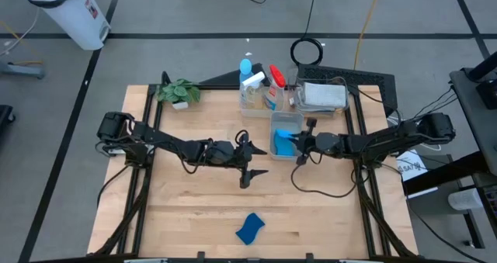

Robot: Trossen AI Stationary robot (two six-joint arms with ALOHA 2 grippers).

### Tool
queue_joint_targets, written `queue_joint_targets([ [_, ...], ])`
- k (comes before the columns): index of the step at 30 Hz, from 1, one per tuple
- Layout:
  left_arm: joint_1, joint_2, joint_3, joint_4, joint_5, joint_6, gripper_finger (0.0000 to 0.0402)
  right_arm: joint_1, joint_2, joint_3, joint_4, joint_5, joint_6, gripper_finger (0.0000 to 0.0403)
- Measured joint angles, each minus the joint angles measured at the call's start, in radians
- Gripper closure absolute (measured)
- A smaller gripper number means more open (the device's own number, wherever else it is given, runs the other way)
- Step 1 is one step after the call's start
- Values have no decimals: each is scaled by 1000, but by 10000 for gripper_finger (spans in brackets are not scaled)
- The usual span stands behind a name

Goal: Pick & Place Kitchen Items
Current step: Put the blue sponge into the gray bin

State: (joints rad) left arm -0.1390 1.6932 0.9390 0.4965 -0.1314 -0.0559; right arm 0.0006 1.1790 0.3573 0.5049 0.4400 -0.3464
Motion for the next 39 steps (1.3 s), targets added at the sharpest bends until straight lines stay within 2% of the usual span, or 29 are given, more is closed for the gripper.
queue_joint_targets([
  [5,0,0,0,0,0,0,91,0,0,0,0,0,50,369],
  [14,0,0,0,-2,0,0,91,1,0,0,0,2,93,279],
  [19,0,0,0,-6,0,0,91,1,0,0,9,1,101,247],
  [25,0,0,0,-7,0,0,91,1,0,0,11,0,137,232],
  [39,0,0,0,-8,0,0,91,1,-1,0,11,-2,238,235],
])
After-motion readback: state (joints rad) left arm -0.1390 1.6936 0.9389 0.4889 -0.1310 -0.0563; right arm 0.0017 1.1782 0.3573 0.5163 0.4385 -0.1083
